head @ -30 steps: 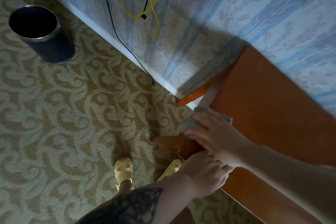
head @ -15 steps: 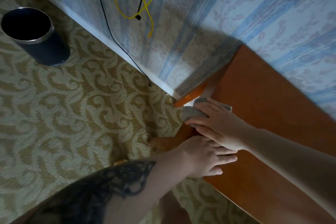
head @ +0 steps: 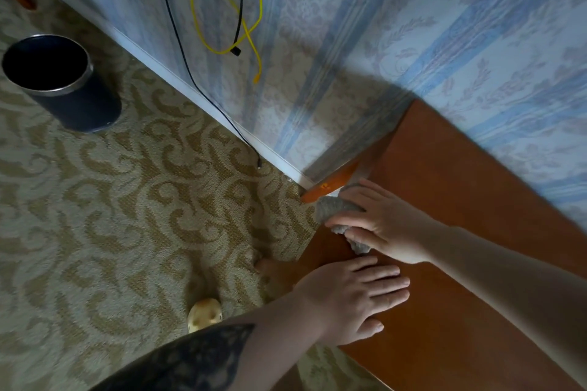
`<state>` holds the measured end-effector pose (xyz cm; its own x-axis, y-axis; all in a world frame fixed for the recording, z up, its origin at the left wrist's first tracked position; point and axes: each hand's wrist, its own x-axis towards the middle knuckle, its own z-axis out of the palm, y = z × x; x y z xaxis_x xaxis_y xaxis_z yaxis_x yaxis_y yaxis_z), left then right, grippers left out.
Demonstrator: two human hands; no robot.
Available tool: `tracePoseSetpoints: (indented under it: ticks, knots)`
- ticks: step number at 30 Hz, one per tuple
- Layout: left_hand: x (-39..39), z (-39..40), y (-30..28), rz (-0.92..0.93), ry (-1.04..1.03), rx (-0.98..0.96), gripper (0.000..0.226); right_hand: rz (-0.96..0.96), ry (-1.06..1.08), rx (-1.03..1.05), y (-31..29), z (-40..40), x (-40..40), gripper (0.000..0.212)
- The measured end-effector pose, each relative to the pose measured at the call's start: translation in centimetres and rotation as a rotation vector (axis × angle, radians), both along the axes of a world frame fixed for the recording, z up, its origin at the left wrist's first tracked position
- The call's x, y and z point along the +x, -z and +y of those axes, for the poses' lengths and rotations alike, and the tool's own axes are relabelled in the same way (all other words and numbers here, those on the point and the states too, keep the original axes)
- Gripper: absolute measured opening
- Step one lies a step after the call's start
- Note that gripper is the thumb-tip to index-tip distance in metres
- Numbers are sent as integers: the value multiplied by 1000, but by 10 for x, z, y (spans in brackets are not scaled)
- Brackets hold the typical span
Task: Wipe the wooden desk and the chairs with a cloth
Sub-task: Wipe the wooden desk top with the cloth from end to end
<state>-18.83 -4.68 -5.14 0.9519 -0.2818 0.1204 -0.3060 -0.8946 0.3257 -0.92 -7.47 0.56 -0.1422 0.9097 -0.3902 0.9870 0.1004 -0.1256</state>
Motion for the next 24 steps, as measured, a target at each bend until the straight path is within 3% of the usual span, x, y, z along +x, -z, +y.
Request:
tracePoseSetpoints:
  ticks: [6,10,13,16,19,22,24]
  knots:
    - [1,-16,0,-10,-156,-66,56,-122,217,18,7,25,56,77]
    - [2,-17,1,-25,-156,-67,55,-90,294,67,7,32,39,53]
    - [3,-16,2,-21,-159,-33,56,41,49,94,5,11,8,33]
    - [3,-16,4,3,-136,-32,56,66,-91,35,3,10,23,34]
    - [5,-16,8,-14,-123,-30,56,-53,42,54,5,31,73,49]
    - [9,-18,8,11,-137,-57,57,-345,191,3,6,50,114,62]
    - [15,-16,4,6,-167,-82,60,-362,194,-16,11,62,101,63]
